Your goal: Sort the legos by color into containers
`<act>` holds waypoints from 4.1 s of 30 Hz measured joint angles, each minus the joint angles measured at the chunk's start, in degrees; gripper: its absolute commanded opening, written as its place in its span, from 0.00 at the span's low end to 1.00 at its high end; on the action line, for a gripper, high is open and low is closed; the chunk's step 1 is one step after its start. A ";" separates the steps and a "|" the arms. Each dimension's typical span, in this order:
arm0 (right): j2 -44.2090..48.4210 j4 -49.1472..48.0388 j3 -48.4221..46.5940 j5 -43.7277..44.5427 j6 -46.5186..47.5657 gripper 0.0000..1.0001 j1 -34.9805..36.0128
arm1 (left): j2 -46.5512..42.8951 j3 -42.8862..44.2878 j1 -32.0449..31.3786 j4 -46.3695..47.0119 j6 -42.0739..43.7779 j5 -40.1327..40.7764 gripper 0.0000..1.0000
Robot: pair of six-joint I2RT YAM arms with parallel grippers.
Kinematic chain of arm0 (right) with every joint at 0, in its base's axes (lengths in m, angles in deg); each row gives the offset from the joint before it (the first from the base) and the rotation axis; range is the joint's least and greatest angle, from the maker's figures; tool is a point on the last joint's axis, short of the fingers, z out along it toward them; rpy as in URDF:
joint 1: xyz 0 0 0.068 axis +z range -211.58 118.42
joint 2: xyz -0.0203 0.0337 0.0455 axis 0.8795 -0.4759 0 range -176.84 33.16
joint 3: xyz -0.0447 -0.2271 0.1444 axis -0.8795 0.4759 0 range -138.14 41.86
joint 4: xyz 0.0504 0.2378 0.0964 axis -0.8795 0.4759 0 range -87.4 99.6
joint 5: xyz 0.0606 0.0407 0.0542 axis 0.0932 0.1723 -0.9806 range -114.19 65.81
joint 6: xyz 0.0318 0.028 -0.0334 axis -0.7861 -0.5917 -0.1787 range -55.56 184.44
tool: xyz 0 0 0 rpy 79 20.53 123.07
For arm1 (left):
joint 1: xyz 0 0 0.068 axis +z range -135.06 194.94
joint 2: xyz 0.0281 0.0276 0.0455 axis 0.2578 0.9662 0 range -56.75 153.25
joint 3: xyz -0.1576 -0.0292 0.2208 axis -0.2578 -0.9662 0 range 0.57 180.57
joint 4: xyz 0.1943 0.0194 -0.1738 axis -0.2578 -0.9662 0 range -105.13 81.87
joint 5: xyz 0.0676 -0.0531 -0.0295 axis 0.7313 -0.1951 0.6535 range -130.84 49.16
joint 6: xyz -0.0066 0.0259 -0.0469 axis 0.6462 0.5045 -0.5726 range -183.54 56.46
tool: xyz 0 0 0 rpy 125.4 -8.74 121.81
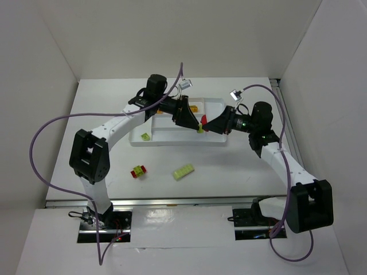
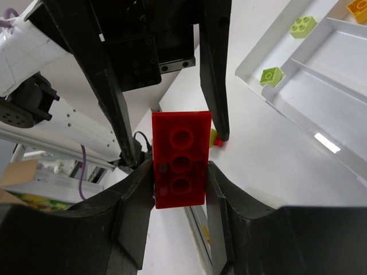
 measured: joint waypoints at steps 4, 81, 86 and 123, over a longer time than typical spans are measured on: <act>-0.13 0.00 0.00 0.02 0.02 0.26 0.24 | 0.02 0.00 -0.76 0.22 0.02 -0.81 0.74; -18.60 29.86 -19.45 72.89 14.03 0.93 8.76 | 18.97 15.30 5.70 -29.05 -2.21 62.66 0.00; -18.49 29.86 -19.37 72.91 14.03 0.93 8.76 | 18.97 15.32 5.70 -29.07 -2.73 63.10 0.03; -11.26 34.88 -9.57 72.48 17.22 0.95 41.83 | -27.04 -21.62 8.31 -33.75 -6.71 82.51 0.88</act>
